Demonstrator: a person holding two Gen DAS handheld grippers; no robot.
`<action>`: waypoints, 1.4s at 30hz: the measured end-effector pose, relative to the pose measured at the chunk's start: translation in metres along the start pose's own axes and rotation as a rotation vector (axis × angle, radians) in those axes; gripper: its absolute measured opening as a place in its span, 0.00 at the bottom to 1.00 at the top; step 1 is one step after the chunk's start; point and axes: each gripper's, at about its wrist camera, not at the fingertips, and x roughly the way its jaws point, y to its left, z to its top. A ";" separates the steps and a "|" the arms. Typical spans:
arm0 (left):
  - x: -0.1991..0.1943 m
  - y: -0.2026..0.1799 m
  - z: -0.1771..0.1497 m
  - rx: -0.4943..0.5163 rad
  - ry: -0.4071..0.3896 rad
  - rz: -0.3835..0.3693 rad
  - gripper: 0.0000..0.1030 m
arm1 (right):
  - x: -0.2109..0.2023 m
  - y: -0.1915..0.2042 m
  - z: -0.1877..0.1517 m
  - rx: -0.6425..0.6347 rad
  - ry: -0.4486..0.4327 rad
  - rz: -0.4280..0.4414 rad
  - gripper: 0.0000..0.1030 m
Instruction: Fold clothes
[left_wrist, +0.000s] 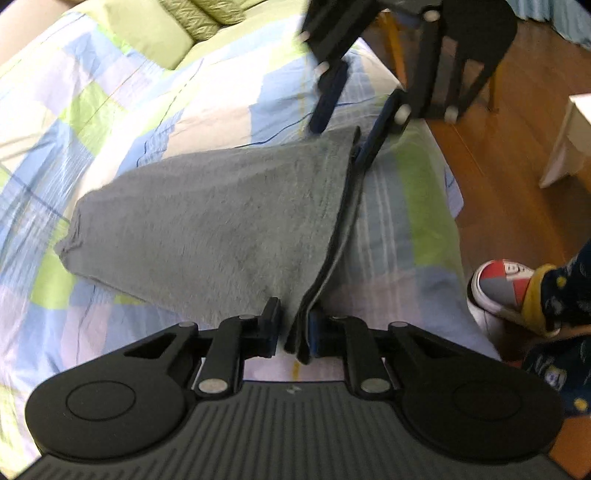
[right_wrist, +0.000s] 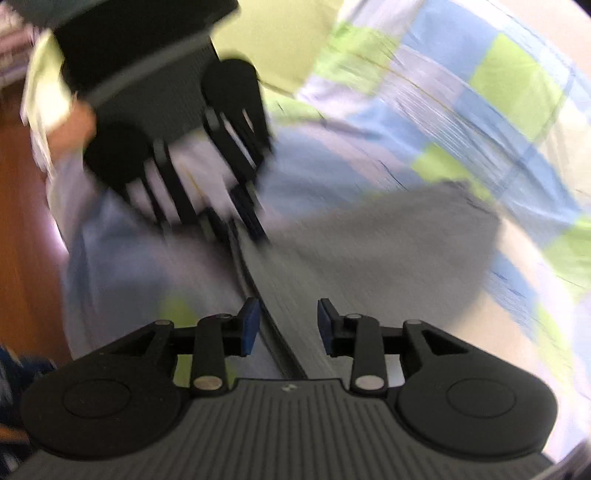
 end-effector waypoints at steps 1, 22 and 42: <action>0.002 0.000 0.000 -0.007 0.001 0.001 0.17 | -0.005 -0.001 -0.011 -0.035 0.011 -0.008 0.29; 0.027 0.019 0.001 -0.191 0.049 0.000 0.09 | 0.016 0.021 -0.038 -0.344 -0.165 -0.029 0.05; 0.076 0.296 0.075 -0.639 0.045 0.011 0.02 | 0.079 -0.288 0.074 0.361 -0.026 0.258 0.04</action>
